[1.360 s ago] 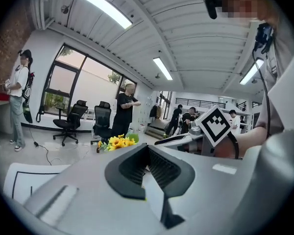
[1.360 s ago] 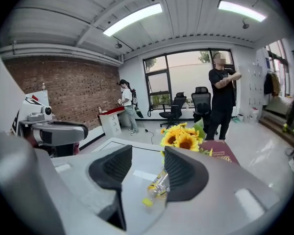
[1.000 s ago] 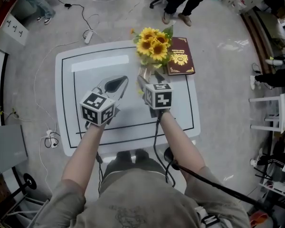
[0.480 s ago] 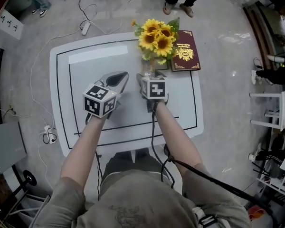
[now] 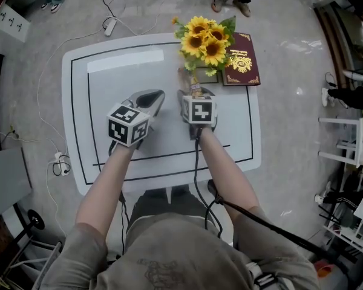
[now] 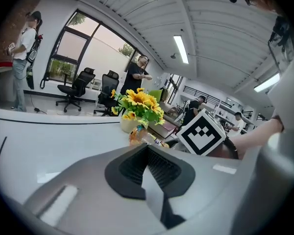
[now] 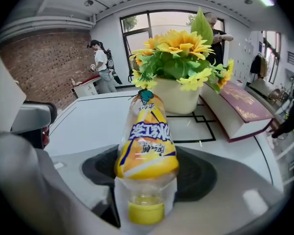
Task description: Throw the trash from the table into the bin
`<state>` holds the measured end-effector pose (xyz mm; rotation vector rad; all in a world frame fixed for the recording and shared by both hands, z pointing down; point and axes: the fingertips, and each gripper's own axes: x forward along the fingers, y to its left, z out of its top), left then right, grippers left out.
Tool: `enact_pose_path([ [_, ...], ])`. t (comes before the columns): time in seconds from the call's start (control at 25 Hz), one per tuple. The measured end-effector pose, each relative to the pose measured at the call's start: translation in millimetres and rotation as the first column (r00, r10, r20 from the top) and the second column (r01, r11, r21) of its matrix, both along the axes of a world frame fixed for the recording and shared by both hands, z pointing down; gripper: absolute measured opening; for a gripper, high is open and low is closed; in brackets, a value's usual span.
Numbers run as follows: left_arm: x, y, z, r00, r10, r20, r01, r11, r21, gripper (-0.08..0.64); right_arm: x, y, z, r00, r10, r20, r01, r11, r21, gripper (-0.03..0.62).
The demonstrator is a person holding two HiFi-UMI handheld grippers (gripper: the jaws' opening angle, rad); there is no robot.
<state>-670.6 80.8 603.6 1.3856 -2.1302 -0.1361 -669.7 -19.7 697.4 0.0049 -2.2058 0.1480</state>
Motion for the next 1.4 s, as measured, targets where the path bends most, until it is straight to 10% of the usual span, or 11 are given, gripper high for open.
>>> enact_pose_path([
  [0.96,17.4,21.0,-32.9,0.997,-0.062,0.036,0.062,0.998,0.011,-0.002,14.9,7.4,-73.4,0.977,-0.169,0.131,0.161,0.985,0.069,0.319],
  [1.4,22.1,28.2,-169.9,0.962,-0.101,0.253,0.075,0.991,0.111,-0.002,31.0,19.3,-251.9,0.825,-0.256,0.504,0.247,0.965,0.086,0.319],
])
